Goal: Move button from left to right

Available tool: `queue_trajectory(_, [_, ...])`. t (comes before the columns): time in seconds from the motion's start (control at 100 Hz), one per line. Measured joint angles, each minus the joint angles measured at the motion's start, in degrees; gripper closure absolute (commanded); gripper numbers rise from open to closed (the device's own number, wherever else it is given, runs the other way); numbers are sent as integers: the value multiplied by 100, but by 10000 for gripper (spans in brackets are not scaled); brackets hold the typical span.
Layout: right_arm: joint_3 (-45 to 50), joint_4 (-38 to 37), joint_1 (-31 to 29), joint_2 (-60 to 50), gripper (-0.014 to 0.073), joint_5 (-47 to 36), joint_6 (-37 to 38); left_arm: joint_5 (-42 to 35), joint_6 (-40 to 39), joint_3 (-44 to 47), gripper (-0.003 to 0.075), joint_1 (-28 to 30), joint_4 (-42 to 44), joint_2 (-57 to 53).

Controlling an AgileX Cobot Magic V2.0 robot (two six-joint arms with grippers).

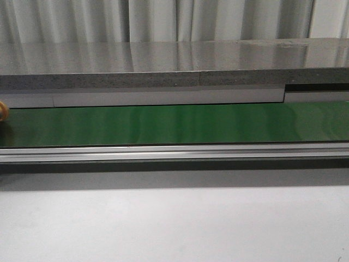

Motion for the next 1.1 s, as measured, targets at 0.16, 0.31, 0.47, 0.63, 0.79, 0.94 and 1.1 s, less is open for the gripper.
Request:
queue_trajectory(0.16, [0,0,0,0,661,0,0,2,35,0,163,0,-105,-485])
queue_trajectory(0.31, [0,0,0,0,661,0,0,-293,111,320,163,0,-163,-1191])
queue_trajectory(0.47, [0,0,0,0,661,0,0,-801,125,968,163,-51,-242,-2208])
queue_trajectory(0.63, [0,0,0,0,661,0,0,-1354,220,1727,163,-359,-251,-3321])
queue_trajectory(0.79, [0,0,0,0,661,0,0,-1864,281,2527,163,-758,-267,-4399])
queue_trajectory(0.94, [0,0,0,0,661,0,0,-2456,281,3369,163,-899,-279,-5364])
queue_trajectory(1.1, [0,0,0,0,661,0,0,-3128,281,4382,163,-899,-279,-6457])
